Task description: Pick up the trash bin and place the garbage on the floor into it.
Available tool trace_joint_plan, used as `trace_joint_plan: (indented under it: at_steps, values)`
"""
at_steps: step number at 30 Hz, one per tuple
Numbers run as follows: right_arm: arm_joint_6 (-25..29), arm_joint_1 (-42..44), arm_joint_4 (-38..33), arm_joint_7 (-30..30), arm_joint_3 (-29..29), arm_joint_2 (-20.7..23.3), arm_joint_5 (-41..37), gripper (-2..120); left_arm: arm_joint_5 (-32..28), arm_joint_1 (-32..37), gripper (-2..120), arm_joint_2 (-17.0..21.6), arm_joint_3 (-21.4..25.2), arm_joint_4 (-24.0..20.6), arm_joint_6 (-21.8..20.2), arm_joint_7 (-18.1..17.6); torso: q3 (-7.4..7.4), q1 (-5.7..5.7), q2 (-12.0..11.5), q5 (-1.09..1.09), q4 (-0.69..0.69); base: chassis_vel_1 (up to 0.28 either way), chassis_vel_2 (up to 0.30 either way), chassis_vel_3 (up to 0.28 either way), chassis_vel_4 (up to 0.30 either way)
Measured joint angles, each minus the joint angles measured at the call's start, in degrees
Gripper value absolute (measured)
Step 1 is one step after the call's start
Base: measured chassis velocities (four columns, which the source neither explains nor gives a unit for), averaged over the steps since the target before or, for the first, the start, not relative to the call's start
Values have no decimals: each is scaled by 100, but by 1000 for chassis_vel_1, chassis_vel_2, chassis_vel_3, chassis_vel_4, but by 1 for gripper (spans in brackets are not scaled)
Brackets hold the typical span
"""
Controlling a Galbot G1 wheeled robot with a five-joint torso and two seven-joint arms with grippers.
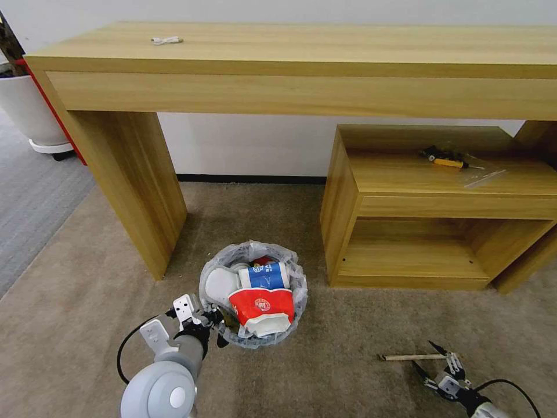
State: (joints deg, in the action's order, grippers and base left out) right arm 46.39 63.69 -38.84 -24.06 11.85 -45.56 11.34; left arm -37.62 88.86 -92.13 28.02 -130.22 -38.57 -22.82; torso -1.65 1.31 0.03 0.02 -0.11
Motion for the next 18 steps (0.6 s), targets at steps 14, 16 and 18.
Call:
trace_joint_plan:
  at_steps: [14,16,18]
  values:
    - [3,-12,23,-1,0,-30,37,19,55,38,0,0,5,-19,35,17,0,0,1,0,0,0,0,0,0]
    - [5,-12,53,-6,4,-39,45,19,57,45,0,0,8,-19,36,17,0,0,1,0,0,0,0,0,0]
    - [5,-13,57,-7,5,-39,47,19,61,46,0,0,9,-19,37,18,0,0,1,0,0,0,0,0,0]
